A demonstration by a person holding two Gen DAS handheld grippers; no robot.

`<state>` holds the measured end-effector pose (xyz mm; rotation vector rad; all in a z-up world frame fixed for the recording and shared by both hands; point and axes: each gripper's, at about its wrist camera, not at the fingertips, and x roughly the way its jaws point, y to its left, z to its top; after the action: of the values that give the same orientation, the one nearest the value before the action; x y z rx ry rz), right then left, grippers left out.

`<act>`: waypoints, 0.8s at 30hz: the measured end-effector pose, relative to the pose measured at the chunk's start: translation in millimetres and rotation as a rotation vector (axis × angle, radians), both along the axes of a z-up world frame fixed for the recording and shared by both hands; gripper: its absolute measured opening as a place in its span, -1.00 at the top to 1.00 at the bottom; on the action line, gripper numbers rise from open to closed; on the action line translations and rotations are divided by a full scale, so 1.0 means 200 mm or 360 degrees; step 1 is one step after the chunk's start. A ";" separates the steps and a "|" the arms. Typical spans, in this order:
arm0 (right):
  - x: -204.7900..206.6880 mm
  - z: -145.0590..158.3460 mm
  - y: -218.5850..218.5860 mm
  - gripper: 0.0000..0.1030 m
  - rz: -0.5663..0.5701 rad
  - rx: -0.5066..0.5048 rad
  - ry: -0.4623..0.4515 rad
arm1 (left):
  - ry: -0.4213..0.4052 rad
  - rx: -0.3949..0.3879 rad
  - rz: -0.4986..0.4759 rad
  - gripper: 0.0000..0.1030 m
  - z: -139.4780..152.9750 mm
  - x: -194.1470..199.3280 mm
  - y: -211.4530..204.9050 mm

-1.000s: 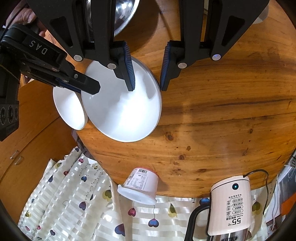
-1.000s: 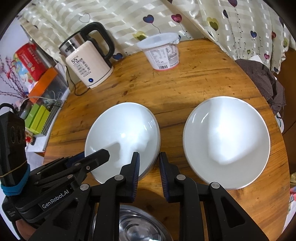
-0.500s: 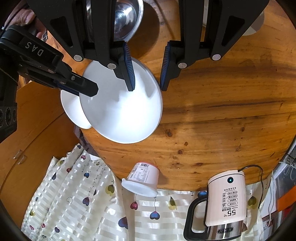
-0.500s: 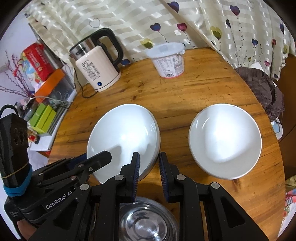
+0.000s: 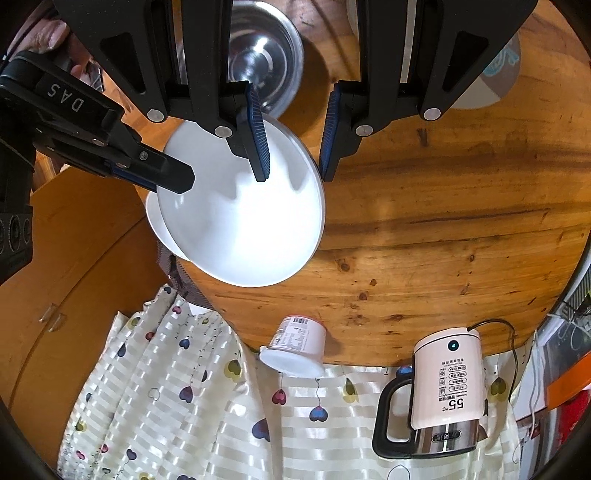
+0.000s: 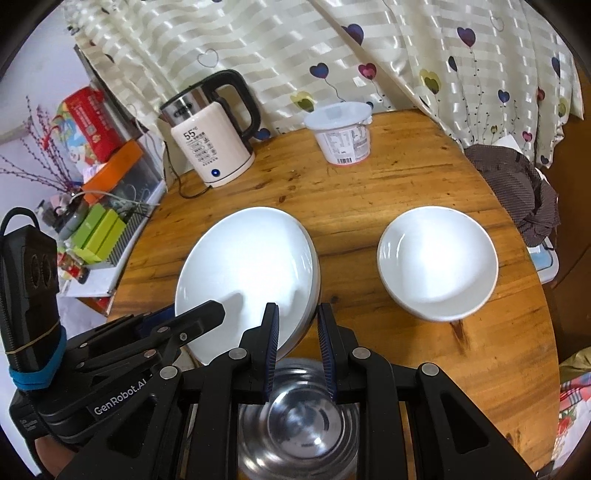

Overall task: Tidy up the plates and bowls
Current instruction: 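Lift the white bowl with the left tool and carry it over the steel bowl, then lower the held white bowl into the steel bowl with the left tool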

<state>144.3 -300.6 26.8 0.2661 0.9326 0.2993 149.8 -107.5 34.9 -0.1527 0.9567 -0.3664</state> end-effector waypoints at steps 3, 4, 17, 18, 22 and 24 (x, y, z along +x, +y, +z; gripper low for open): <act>-0.05 0.01 0.00 0.60 -0.0002 0.0006 -0.0005 | -0.0004 0.0001 -0.0006 0.44 0.01 -0.04 0.00; -0.06 0.01 -0.01 0.60 -0.0003 0.0007 -0.0005 | -0.0007 0.0002 -0.0010 0.43 0.02 -0.07 0.00; -0.27 -0.05 -0.04 0.60 -0.0014 0.0023 0.0056 | 0.0025 0.0022 -0.0049 0.43 -0.01 -0.25 -0.04; -0.28 -0.06 -0.04 0.60 -0.0014 0.0020 0.0060 | 0.0030 0.0026 -0.0053 0.43 -0.02 -0.26 -0.04; -0.32 -0.08 -0.05 0.60 -0.0012 0.0012 0.0079 | 0.0067 0.0026 -0.0067 0.43 -0.06 -0.30 -0.05; -0.34 -0.09 -0.05 0.60 -0.0009 0.0008 0.0095 | 0.0085 0.0027 -0.0069 0.44 -0.08 -0.31 -0.05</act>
<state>76.0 -310.5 8.2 0.2836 0.9902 0.2897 87.0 -118.3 19.3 -0.1272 1.0165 -0.3957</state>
